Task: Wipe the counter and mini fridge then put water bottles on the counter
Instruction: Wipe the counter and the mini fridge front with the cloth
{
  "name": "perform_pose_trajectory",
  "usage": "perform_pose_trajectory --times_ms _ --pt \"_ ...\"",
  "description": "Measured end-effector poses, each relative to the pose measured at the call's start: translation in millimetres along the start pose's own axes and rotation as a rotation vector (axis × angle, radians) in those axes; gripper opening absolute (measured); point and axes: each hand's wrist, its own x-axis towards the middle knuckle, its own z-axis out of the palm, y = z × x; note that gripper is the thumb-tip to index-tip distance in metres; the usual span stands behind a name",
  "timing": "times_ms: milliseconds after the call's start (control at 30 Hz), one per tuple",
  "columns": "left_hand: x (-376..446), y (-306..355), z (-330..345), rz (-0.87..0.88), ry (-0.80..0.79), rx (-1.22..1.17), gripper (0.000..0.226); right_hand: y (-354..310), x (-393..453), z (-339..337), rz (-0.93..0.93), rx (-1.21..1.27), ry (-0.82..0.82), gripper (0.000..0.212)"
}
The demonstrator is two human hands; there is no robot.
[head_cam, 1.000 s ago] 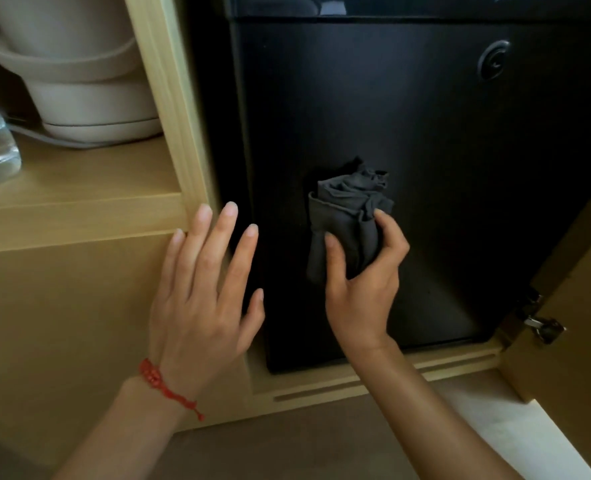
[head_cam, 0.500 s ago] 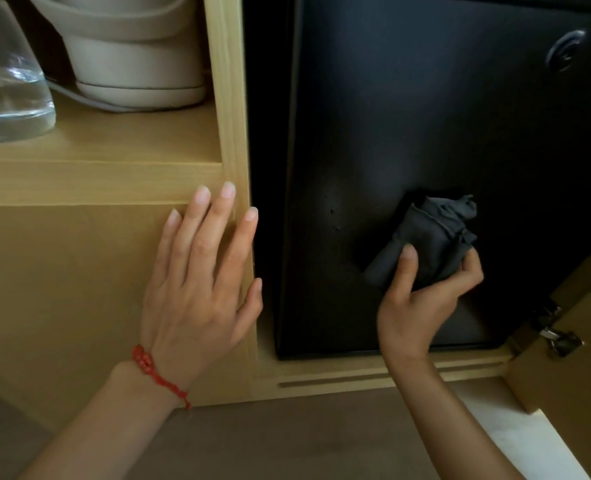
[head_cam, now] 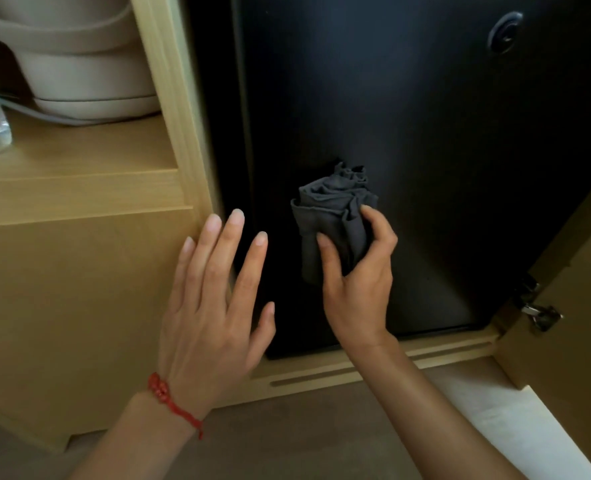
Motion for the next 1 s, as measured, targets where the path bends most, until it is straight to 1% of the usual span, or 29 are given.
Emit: perform_pose_trajectory --times_ms 67,300,400,500,567,700,867,933,1000 --pt "0.1 4.9 2.6 0.014 -0.014 -0.013 0.060 11.8 2.8 -12.5 0.070 -0.006 0.035 0.051" --pt "11.5 16.2 16.4 0.055 -0.071 -0.069 0.059 75.6 21.8 -75.8 0.387 -0.066 0.314 0.055" --pt "17.6 19.0 24.0 0.056 -0.092 -0.073 0.059 83.7 23.3 -80.2 0.382 -0.039 0.375 0.054" --pt "21.9 21.3 30.6 0.014 -0.108 -0.070 0.060 77.2 17.5 -66.9 0.372 0.009 0.415 0.052" --pt "24.0 23.4 34.4 0.013 -0.124 -0.061 0.060 68.5 8.6 -54.1 0.356 0.025 0.368 0.052" --pt "25.0 27.1 39.5 0.015 -0.130 -0.043 0.060 53.1 -12.5 -33.7 0.214 0.017 0.160 0.051" --pt "23.9 30.4 42.9 0.005 -0.107 -0.065 0.059 67.7 -4.6 -52.0 0.089 -0.032 0.051 0.048" --pt "23.7 32.6 43.7 0.003 -0.099 -0.063 0.059 83.1 -1.8 -65.1 0.104 -0.072 0.059 0.050" --pt "23.8 35.6 45.0 -0.004 -0.091 -0.060 0.058 102.5 0.3 -83.2 0.224 -0.090 0.112 0.052"
